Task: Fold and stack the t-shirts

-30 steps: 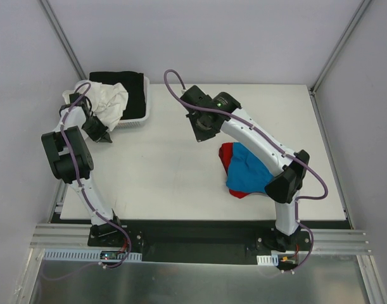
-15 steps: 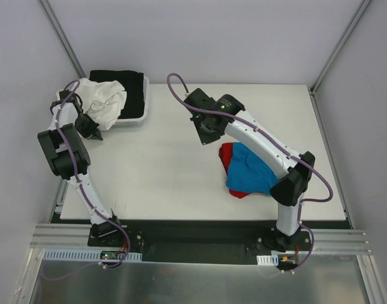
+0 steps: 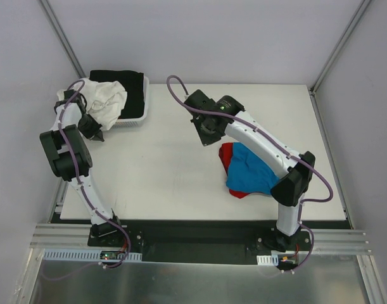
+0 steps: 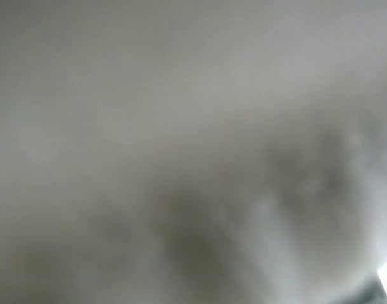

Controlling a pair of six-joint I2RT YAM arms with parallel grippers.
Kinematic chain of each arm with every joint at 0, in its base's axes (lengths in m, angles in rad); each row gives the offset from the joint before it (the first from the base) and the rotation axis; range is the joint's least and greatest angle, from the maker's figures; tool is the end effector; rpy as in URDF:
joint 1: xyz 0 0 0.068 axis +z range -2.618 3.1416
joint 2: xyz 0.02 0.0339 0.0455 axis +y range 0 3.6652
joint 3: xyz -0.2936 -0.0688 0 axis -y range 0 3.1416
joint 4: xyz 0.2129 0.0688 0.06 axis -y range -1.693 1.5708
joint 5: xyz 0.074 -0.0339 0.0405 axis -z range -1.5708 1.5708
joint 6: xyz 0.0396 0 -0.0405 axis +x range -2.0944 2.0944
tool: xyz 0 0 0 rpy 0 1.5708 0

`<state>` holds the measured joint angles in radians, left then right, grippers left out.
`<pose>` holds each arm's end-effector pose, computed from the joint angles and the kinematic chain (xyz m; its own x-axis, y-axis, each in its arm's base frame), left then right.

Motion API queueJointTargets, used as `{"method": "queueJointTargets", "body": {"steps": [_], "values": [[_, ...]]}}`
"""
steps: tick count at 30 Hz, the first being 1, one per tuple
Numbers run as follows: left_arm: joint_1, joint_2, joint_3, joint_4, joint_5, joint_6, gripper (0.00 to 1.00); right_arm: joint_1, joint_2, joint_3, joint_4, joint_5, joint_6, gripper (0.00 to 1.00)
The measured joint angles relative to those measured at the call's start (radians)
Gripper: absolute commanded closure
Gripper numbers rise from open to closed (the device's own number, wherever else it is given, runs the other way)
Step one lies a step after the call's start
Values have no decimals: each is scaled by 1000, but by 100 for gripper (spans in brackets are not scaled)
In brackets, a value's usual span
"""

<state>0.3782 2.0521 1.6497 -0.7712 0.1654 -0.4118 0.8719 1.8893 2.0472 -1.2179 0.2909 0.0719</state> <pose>0.3918 0.1487 0.2413 -0.6633 -0.6883 -0.2937 -0.6225 0.7253 -0.2940 0.2451 0.2740 0.3874 -0.6060 -0.6141 -0.5056 -0.6012 0.7698 -0.2144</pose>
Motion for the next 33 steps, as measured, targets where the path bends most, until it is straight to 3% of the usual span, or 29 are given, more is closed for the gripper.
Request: {"method": "queueJointTargets", "body": {"steps": [9,14,23,33], "values": [[-357,-323,-176,21,-102,-4,100,-6,0,0,14,-6,-3,99],[-395,-451,-271,25,-101,-31,100,-11,0,0,23,-13,-3,99],[-375,-162,-251,4,-125,-17,100,-14,-1,0,32,-15,-3,99],[-377,51,131,-20,-304,16,100,-18,-23,-61,32,-17,14,99]]}}
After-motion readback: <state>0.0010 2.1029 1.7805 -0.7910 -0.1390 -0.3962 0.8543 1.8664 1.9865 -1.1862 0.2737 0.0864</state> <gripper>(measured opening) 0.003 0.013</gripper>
